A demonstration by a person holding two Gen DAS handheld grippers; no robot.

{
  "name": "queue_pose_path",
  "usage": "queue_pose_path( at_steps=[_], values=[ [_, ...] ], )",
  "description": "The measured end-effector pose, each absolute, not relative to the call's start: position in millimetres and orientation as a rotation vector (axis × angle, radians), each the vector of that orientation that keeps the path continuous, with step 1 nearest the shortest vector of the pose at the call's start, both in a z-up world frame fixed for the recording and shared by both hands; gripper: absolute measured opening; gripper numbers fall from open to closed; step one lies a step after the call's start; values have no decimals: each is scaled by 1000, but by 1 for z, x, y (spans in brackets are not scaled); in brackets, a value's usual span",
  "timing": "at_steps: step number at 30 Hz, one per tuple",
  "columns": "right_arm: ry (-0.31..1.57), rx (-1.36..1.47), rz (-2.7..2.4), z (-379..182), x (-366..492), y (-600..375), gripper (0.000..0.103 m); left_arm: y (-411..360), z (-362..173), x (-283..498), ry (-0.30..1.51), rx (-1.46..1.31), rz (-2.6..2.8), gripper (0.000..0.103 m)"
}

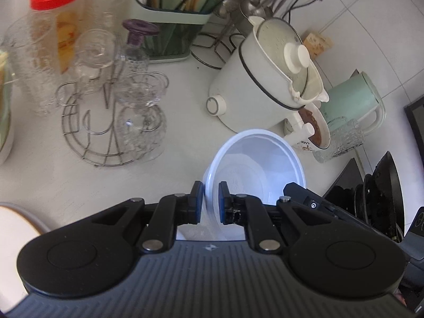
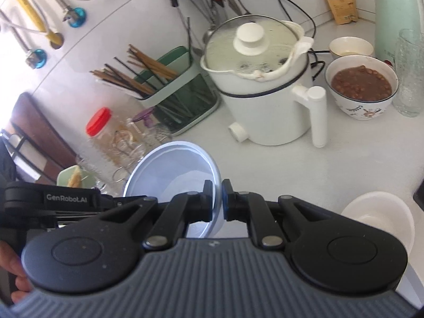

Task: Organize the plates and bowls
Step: 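Lift the second bowl and lower it into the first bowl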

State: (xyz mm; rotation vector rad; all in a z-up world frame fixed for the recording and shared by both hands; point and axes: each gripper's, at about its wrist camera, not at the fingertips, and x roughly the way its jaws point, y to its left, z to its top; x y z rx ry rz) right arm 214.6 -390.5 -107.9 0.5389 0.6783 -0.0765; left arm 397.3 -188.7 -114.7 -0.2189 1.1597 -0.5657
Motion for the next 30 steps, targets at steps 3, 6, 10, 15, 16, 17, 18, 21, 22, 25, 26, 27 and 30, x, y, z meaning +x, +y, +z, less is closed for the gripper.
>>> queue_pose_path(
  at_steps=[3, 6, 10, 15, 16, 17, 18, 21, 22, 25, 26, 27, 30],
  values=[
    [684, 530, -56, -107, 213, -381, 10, -177, -114, 392, 1157, -223, -554, 13],
    [699, 528, -38, -109, 214, -373, 10, -166, -117, 388, 1166, -228, -538, 13],
    [731, 527, -21, -114, 216, -361, 11, -152, -124, 385, 1175, -242, -518, 13],
    [762, 508, 2, -118, 216, -344, 12, -133, -132, 378, 1185, -255, -496, 13],
    [773, 505, 5, -120, 217, -340, 12, -130, -134, 377, 1189, -257, -489, 13],
    [786, 501, 7, -122, 217, -336, 12, -126, -135, 375, 1190, -258, -480, 13],
    [799, 496, 14, -123, 218, -333, 12, -121, -136, 372, 1187, -256, -469, 13],
    [834, 464, 32, -128, 221, -321, 12, -111, -143, 366, 1198, -262, -453, 13],
    [843, 452, 34, -129, 221, -318, 12, -109, -147, 365, 1206, -262, -450, 13],
    [872, 432, 35, -135, 223, -310, 12, -105, -156, 361, 1227, -256, -444, 13],
    [881, 425, 31, -137, 222, -308, 12, -104, -159, 359, 1238, -256, -444, 13],
    [894, 420, 26, -138, 221, -306, 12, -102, -161, 358, 1245, -257, -440, 13],
    [906, 408, 34, -140, 216, -301, 12, -101, -163, 352, 1241, -243, -437, 13]
  ],
)
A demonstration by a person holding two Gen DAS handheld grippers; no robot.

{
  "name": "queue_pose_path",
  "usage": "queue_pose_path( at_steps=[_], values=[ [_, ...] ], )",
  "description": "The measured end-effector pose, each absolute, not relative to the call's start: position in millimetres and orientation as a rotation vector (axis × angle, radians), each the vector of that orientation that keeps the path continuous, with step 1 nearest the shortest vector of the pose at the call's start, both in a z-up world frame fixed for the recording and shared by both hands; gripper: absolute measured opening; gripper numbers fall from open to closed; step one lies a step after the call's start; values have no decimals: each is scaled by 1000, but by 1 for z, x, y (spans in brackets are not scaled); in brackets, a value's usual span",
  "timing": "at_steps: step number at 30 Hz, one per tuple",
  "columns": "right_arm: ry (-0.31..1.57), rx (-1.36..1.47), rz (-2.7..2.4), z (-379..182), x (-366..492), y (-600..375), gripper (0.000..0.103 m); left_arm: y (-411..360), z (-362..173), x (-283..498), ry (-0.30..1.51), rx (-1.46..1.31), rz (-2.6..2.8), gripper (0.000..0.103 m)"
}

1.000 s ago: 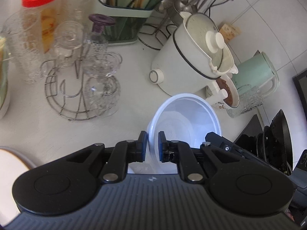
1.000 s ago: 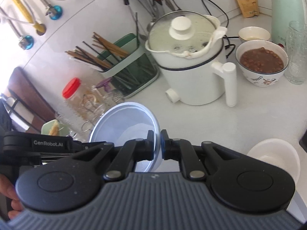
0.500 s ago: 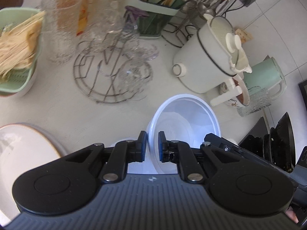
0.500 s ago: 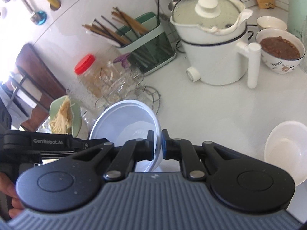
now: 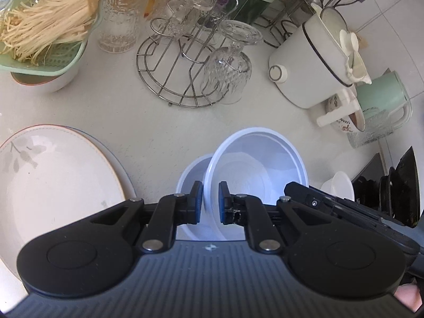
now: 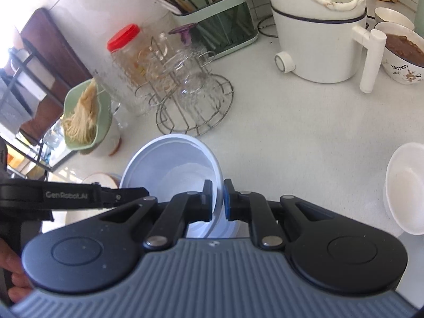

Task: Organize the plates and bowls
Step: 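Lift the second bowl and lower it into the first bowl, then open both grippers and raise them away from the nested bowls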

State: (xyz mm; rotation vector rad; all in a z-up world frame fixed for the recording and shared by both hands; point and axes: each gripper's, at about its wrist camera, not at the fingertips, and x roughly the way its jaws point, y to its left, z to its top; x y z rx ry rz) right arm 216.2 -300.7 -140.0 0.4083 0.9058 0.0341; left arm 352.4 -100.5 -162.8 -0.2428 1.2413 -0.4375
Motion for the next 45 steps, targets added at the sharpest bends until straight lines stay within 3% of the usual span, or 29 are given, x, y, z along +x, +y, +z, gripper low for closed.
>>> queue_pose_path(
  at_steps=[9, 13, 14, 27, 45],
  values=[
    [934, 450, 15, -150, 216, -301, 13, -93, -165, 353, 1259, -256, -440, 14],
    [922, 449, -19, -146, 216, -302, 32, -89, -155, 354, 1223, -238, -423, 14],
    [907, 453, -22, -144, 215, -303, 33, -88, -152, 355, 1212, -237, -426, 14],
    [764, 433, -113, -113, 201, -316, 33, -114, -110, 356, 1084, -119, -518, 14],
    [673, 415, -317, -101, 172, -354, 33, -190, -100, 368, 1047, 34, -730, 14]
  ],
)
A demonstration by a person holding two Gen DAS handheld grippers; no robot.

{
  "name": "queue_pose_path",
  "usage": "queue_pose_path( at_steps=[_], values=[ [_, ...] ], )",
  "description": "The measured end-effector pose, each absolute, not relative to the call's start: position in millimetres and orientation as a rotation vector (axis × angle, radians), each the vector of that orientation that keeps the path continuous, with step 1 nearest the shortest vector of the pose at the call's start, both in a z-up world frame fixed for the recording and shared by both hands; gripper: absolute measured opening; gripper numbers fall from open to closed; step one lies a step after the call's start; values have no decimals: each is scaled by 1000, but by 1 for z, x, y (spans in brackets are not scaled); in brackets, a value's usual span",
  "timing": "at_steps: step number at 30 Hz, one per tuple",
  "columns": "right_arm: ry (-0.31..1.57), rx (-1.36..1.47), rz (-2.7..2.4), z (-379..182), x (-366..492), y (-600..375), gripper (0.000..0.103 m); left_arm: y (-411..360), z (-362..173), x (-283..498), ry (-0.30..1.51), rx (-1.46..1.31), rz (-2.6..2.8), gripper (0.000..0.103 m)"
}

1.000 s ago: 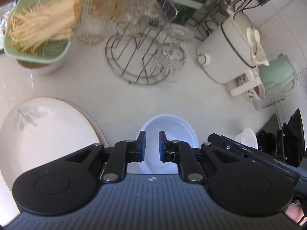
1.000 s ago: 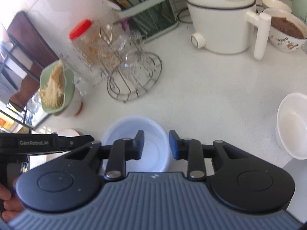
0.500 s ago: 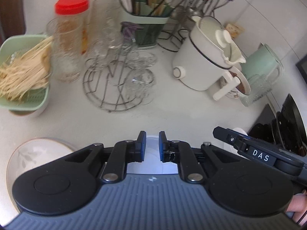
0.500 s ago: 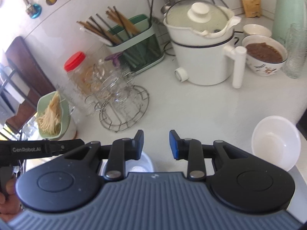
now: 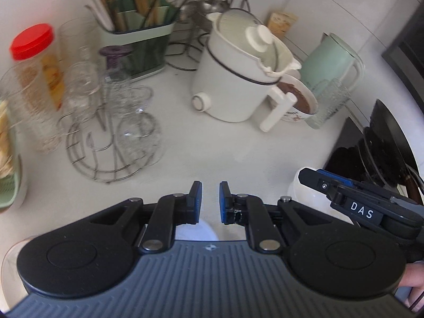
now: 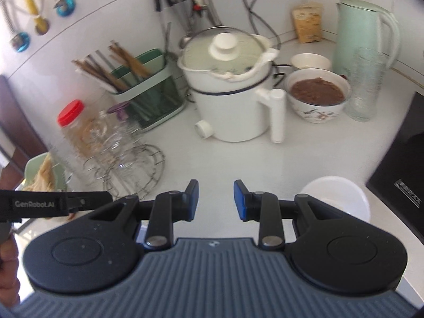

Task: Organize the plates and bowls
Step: 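Open both grippers and raise them away from the nested bowls, then move both grippers to the white ceramic bowl beside the cooktop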

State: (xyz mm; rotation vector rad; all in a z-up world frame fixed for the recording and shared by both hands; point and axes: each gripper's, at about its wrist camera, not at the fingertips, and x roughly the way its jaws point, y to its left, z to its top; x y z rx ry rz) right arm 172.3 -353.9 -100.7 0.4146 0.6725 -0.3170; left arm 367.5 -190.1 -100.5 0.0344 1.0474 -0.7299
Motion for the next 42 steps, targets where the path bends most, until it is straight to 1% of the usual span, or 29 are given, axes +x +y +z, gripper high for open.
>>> queue_pose_path(
  at_steps=[7, 9, 10, 12, 15, 21, 22, 23, 24, 25, 30, 34, 42],
  values=[
    [657, 432, -406, -104, 160, -374, 33, -220, -102, 373, 1063, 68, -806, 15],
    [658, 441, -438, -106, 156, -381, 33, -228, -104, 374, 1062, 91, -821, 24],
    [660, 448, -455, -108, 153, -385, 33, -233, -105, 374, 1062, 102, -829, 26],
    [665, 465, -488, -113, 147, -393, 33, -243, -108, 374, 1068, 127, -840, 36],
    [674, 493, -535, -121, 137, -403, 33, -257, -112, 375, 1069, 142, -850, 45],
    [692, 558, -622, -137, 123, -425, 33, -288, -124, 377, 1101, 151, -902, 46],
    [696, 563, -631, -139, 123, -429, 34, -293, -127, 377, 1113, 151, -908, 46],
    [699, 568, -642, -140, 122, -432, 38, -299, -130, 377, 1122, 149, -917, 46],
    [696, 572, -651, -141, 121, -435, 47, -305, -133, 377, 1129, 147, -928, 46],
    [691, 575, -659, -143, 119, -438, 53, -312, -136, 377, 1139, 148, -937, 46],
    [707, 572, -681, -152, 119, -450, 53, -345, -153, 372, 1184, 189, -985, 46],
    [736, 376, -731, -156, 125, -443, 53, -370, -162, 371, 1198, 265, -1013, 46],
    [767, 516, -726, -179, 120, -468, 53, -410, -188, 375, 1268, 288, -1048, 46]
  ],
)
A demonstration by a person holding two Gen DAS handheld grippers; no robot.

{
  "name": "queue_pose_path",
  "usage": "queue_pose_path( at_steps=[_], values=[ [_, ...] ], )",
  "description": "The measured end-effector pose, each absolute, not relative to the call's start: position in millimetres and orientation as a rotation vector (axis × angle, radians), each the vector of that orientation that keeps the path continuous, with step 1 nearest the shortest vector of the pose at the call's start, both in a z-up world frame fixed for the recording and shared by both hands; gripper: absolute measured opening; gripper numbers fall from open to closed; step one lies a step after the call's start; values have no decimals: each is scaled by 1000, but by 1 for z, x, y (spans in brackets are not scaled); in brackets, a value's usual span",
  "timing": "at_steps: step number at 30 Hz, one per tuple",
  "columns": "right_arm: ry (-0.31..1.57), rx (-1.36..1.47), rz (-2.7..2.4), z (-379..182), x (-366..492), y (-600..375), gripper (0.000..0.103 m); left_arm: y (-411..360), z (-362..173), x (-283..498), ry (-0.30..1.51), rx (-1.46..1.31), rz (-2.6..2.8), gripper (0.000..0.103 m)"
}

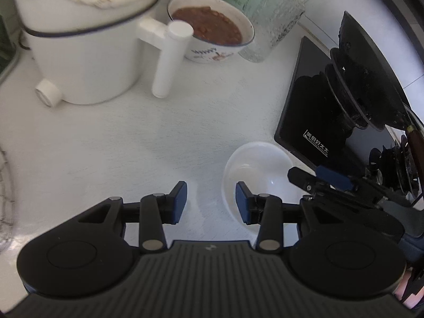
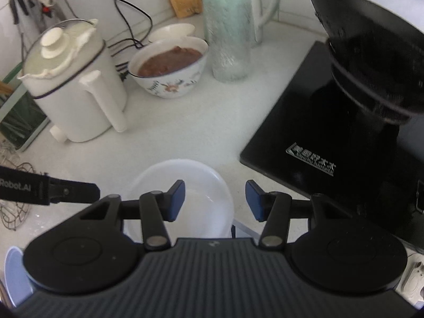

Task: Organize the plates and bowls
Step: 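Move both grippers to the white ceramic bowl beside the cooktop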

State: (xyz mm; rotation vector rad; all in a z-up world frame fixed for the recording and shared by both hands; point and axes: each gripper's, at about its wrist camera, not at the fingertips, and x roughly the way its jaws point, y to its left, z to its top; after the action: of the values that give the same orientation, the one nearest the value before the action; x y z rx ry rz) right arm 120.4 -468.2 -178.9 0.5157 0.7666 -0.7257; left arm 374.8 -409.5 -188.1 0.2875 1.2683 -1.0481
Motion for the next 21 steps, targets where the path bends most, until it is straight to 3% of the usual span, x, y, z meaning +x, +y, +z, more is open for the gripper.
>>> queue_pose_path(
  at_steps=[9, 17, 19, 21],
  values=[
    [821, 585, -719, -205, 123, -485, 51, -433, -217, 379, 1358, 271, -1062, 46],
    [850, 674, -698, -220, 123, -495, 38, -440, -226, 376, 1382, 289, -1060, 46],
    [858, 680, -686, -222, 123, -495, 29, -441, -230, 376, 1385, 298, -1047, 44],
    [865, 686, -669, -224, 124, -495, 25, -442, -234, 375, 1399, 309, -1042, 31]
  ],
)
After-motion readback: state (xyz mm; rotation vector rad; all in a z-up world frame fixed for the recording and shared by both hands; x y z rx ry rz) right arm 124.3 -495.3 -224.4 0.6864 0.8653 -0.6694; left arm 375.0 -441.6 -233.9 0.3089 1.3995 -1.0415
